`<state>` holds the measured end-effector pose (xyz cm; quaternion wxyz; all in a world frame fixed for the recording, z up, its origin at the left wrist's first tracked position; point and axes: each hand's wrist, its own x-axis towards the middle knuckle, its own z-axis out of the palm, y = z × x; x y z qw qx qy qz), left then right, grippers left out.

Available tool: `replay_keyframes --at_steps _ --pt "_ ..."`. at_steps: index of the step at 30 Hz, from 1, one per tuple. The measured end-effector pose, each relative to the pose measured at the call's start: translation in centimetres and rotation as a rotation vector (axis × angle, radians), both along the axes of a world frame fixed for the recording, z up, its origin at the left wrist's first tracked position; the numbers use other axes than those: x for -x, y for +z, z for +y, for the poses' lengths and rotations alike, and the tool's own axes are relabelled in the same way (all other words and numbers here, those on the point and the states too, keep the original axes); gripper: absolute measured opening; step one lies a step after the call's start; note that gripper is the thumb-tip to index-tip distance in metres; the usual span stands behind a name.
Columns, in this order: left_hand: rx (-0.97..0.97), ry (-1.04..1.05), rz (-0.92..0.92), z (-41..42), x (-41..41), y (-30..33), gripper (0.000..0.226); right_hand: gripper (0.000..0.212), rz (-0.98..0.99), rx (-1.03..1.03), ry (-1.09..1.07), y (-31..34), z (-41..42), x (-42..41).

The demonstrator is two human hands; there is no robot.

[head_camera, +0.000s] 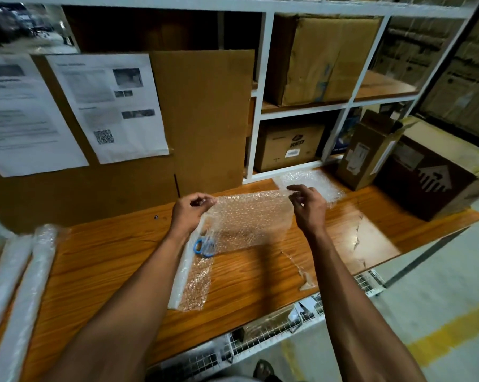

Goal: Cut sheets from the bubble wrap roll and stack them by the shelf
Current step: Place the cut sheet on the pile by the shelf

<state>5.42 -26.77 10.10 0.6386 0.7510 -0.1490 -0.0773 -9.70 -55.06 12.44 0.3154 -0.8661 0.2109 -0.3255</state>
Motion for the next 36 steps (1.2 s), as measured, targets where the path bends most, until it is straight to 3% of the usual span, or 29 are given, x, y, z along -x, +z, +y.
replay_keyframes --at_steps 4,7,12,16,21,22,24,26,31,36 --pt "-0.065 0.016 -0.033 0.0 -1.0 0.1 0.026 0.015 -0.015 0.004 -0.019 0.6 -0.1 -0.2" --pt "-0.142 0.055 -0.172 -0.2 -1.4 0.2 0.033 0.011 -0.03 -0.01 -0.036 0.8 -0.3 -0.4" --pt "-0.039 -0.013 -0.038 -0.5 -1.1 0.5 0.039 0.018 -0.032 -0.1 -0.009 0.8 -0.1 -0.6" --pt "-0.012 -0.161 -0.003 -1.3 -0.4 0.3 0.014 0.016 -0.022 -0.276 0.018 1.0 0.3 -0.4" --pt "-0.056 -0.17 0.02 -2.5 -0.2 -0.4 0.008 0.011 -0.08 -0.351 0.007 0.5 -0.6 0.1" --pt "-0.061 -0.183 0.027 -2.9 0.1 -0.3 0.016 0.012 -0.074 -0.375 0.014 0.4 -0.9 0.1" --pt "-0.093 -0.271 0.025 -4.2 0.9 -0.1 0.055 0.011 -0.043 -0.421 0.05 0.3 -1.6 0.3" --pt "-0.196 -0.364 0.014 -6.0 1.9 0.0 0.068 0.011 -0.023 -0.426 0.094 0.8 -1.9 0.3" --pt "-0.318 -0.317 -0.031 -10.6 1.4 -1.0 0.021 0.014 -0.016 -0.402 0.163 1.7 -5.1 -0.7" --pt "-0.258 -0.316 0.008 -14.7 -1.1 0.0 0.017 0.017 -0.015 -0.356 0.115 2.2 -11.0 -2.4"
